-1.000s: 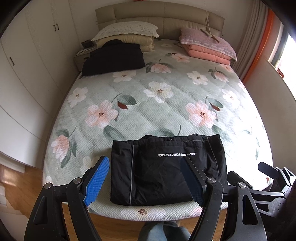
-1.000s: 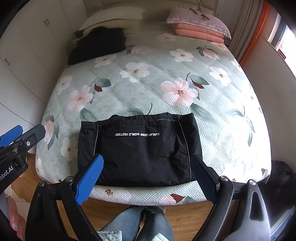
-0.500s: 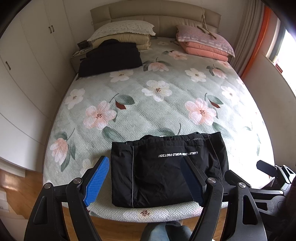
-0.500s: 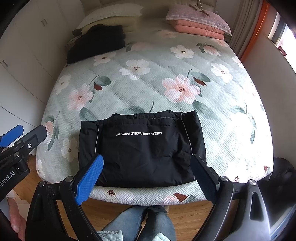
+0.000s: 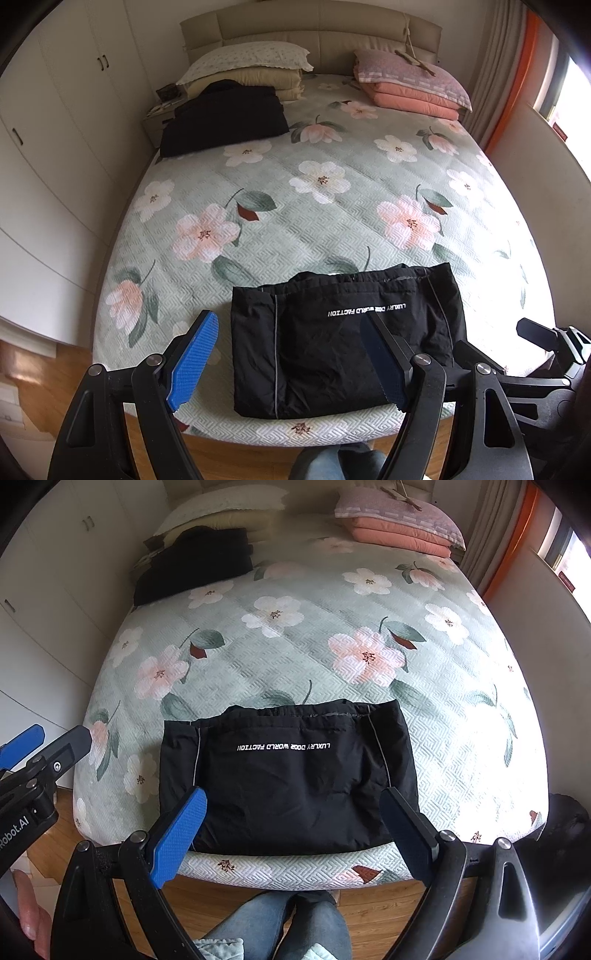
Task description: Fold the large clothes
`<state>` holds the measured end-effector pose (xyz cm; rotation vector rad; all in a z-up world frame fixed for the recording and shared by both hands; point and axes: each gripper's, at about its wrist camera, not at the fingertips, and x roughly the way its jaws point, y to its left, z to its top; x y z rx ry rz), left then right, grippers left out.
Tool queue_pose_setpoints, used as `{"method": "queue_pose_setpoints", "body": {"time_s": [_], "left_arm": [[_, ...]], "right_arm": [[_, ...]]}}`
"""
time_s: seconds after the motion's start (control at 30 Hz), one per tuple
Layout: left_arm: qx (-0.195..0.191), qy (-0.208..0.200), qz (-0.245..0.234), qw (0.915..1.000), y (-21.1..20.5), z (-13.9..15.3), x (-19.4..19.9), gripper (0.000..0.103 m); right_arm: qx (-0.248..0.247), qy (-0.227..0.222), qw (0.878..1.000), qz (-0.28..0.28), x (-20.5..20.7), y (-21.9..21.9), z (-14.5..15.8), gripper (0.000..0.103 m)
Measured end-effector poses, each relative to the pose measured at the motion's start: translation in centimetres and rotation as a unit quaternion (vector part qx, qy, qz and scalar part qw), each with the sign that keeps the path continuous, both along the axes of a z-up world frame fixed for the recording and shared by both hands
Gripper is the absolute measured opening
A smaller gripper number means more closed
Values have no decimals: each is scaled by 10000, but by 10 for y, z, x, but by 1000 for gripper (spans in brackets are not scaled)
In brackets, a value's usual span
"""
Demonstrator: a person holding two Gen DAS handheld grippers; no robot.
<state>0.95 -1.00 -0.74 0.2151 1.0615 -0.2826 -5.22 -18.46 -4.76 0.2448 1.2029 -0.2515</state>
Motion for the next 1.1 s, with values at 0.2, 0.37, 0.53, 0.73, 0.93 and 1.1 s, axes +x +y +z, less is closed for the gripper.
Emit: {"method": "queue_pose_setpoints", "body": {"time_s": [0.2,0.37,0.53,0.73,0.93,1.1], "left_arm": [[60,-35,78,9999,4,-1,5,80],[98,17,64,9999,7,-5,10,80],[35,18,66,10000,10,-6,12,80],[92,5,111,9999,12,-7,15,80],[-24,63,-112,9999,9,-11,12,81],[90,-134,-55,9999,11,-8,11,81]], "right_arm": [[1,29,10000,22,6,3,-3,96],[-4,41,10000,21,8,4,-5,96],[-8,50,10000,5,10,5,-8,96],[25,69,10000,5,9,8,-13,96],[8,90,9999,-49,7,8,-16,96],[45,121,9998,-168,3,5,-19,96]]}}
